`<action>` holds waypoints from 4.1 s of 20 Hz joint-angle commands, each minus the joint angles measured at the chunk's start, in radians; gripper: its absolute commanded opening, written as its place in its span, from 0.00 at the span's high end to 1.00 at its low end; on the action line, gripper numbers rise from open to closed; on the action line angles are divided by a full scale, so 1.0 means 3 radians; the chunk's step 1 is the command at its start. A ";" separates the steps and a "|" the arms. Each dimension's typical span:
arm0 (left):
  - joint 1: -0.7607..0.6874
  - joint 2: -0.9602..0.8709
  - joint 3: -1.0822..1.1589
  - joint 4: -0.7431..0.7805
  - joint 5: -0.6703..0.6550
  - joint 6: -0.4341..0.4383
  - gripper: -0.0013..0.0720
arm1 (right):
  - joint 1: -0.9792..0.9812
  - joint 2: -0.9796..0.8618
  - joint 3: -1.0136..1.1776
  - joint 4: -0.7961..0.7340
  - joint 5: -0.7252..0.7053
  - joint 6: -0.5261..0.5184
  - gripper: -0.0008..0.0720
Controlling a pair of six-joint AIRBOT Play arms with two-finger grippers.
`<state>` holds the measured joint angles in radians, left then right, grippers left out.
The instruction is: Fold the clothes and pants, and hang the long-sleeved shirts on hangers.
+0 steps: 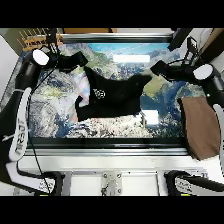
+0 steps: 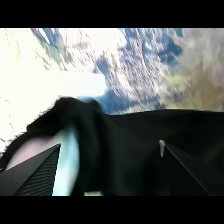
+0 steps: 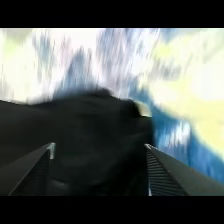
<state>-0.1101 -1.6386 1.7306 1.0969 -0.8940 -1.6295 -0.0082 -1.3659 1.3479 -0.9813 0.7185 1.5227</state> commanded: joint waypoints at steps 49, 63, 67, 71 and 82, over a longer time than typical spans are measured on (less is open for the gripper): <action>0.0879 0.1652 -0.0356 -0.0841 -0.0958 0.0582 0.96 | 0.0056 0.0655 0.0652 0.0200 0.1254 -0.0763 0.94; 0.0879 0.3705 -0.0683 -0.0835 -0.0193 0.0275 0.96 | 0.0057 0.2333 0.0811 -0.0039 0.1860 0.0432 0.94; 0.0848 0.3151 -0.1054 -0.0868 -0.0289 0.0193 0.96 | 0.0069 0.1853 0.0675 -0.0038 0.2520 0.0786 0.94; 0.0465 0.1952 -0.1153 -0.0839 -0.0276 0.0229 0.96 | 0.0225 0.0875 0.0458 -0.0134 0.2576 0.0598 0.94; 0.0468 0.0249 -0.0001 -0.0600 -0.1062 0.0219 0.96 | 0.0243 -0.0251 0.0537 -0.0314 0.1681 0.0158 0.94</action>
<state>0.0158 -1.5574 1.7252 0.8558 -1.1336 -1.5669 0.0608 -1.4361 1.5078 -1.0454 1.2339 1.6016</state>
